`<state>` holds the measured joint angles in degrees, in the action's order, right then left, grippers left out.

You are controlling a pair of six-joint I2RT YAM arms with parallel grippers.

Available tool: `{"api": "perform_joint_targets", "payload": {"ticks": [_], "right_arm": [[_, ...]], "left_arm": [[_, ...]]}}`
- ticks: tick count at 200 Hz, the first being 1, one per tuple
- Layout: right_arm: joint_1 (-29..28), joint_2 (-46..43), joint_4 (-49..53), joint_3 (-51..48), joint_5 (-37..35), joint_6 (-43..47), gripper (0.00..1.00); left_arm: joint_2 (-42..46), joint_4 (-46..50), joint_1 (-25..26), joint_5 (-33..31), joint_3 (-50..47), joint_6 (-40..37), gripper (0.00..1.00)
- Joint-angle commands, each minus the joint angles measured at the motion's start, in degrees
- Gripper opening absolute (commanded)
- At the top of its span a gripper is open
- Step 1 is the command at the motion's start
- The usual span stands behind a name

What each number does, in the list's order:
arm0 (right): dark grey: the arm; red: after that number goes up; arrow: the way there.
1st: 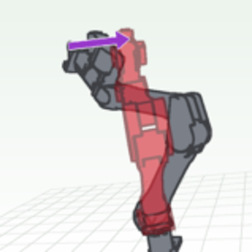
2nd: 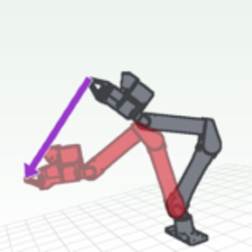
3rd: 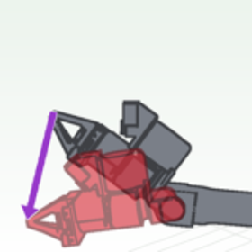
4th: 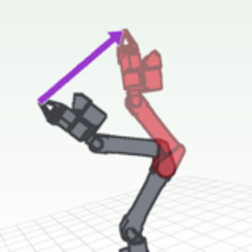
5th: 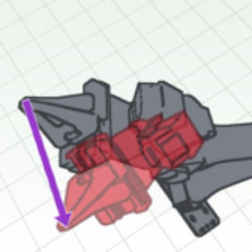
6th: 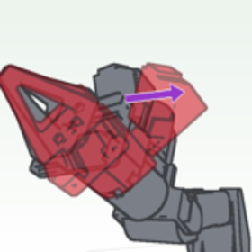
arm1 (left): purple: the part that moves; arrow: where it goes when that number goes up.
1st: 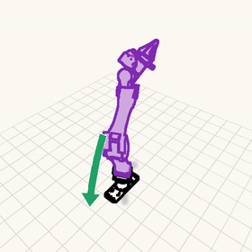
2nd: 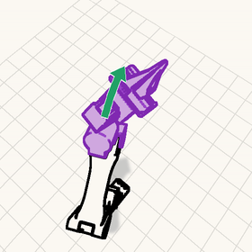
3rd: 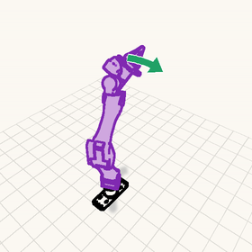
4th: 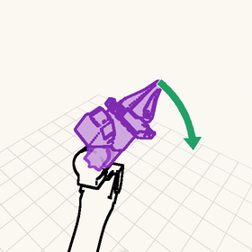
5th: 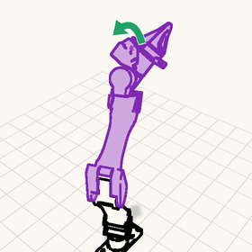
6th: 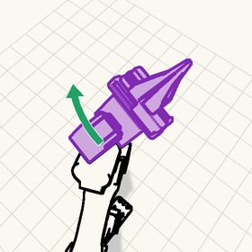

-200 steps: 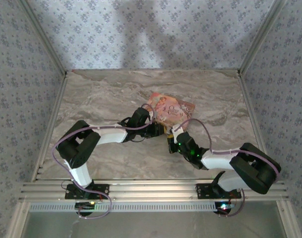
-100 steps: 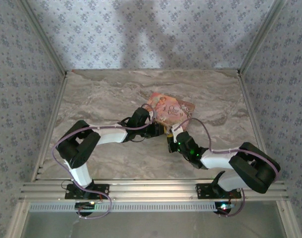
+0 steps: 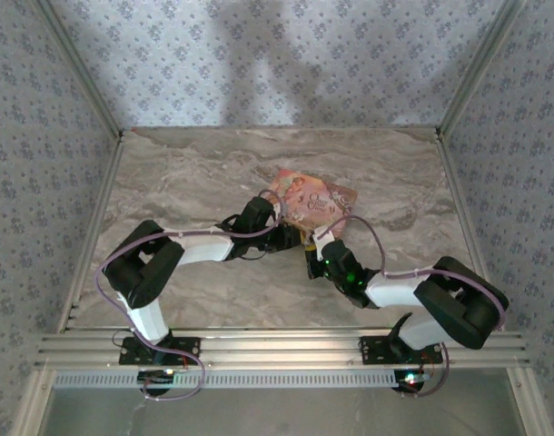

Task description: Unlock the padlock with the key

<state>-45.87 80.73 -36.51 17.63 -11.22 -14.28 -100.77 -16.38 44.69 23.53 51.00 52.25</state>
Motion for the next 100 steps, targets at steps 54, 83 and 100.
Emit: {"api": "perform_joint_targets", "payload": {"ticks": [54, 83, 100], "right_arm": [[0.9, 0.2, -4.7, 3.2, 0.0, 2.1, 0.0], [1.5, 0.0, -5.4, 3.5, 1.2, 2.0, 0.0], [2.0, -0.2, -5.8, 3.6, 1.9, 1.9, 0.0]], "left_arm": [[2.8, -1.3, 1.1, 3.5, 2.4, 2.0, 0.23], [2.8, -1.2, 1.1, 3.5, 2.4, 2.0, 0.23], [2.8, -1.2, 1.1, 3.5, 2.3, 2.0, 0.23]]}}
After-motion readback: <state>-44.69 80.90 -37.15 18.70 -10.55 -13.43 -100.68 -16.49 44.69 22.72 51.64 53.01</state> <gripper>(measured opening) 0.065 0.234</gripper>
